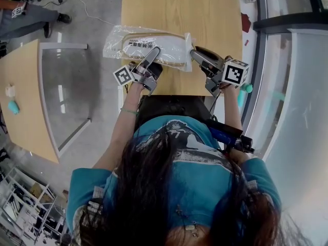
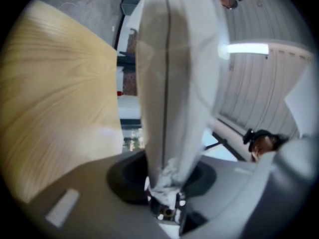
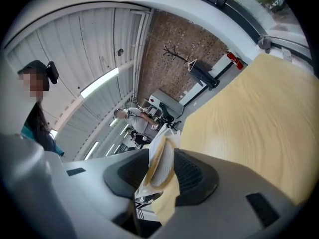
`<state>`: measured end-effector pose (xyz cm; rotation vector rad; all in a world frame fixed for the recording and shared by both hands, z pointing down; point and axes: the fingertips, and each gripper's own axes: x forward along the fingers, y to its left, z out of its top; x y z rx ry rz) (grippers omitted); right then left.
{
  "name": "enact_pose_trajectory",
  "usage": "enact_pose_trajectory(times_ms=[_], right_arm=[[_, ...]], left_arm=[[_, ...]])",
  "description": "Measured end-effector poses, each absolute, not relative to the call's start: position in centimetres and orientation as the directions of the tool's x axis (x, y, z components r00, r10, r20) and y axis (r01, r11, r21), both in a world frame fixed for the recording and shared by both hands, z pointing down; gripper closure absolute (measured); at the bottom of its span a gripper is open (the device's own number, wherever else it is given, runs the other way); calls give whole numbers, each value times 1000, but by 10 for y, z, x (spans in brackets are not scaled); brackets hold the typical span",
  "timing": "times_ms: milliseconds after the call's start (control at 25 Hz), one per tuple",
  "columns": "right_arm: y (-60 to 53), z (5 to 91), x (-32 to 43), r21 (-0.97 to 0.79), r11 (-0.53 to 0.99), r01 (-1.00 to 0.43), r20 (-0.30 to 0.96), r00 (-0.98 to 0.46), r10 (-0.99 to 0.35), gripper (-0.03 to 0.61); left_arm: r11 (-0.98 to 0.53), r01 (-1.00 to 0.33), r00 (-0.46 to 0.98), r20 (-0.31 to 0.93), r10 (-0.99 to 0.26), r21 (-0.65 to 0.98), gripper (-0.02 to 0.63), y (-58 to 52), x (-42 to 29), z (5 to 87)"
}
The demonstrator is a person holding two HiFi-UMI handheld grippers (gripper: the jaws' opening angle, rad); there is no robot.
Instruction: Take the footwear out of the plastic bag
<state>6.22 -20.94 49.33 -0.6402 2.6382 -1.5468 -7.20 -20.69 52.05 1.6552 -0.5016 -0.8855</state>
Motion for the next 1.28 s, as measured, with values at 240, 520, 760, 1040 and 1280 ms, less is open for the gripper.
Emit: enact_pose_trajectory(times_ms=[240, 520, 760, 1040, 1280], right_arm=[[-209, 483, 66, -828, 466, -310, 142, -922, -360, 387], [-201, 479, 64, -820, 493, -290, 148, -940, -307, 387], [-204, 486, 66, -829, 455, -326, 200, -932, -303, 394], [-200, 466, 76, -604, 686, -405, 256, -914, -315, 394], [-197, 448, 71, -594, 740, -317, 208, -948, -239, 394]], left_arm=[[-299, 184, 607, -347, -715, 936, 494, -205, -70, 508], [-293, 124, 623, -305, -720, 948, 494, -209, -60, 510], [-315, 82, 622, -295, -725, 946, 494, -213, -58, 508], [-351, 79, 659, -313, -684, 933, 495, -214, -57, 504], [-383, 162, 644, -391, -658, 910, 495, -211, -61, 492]])
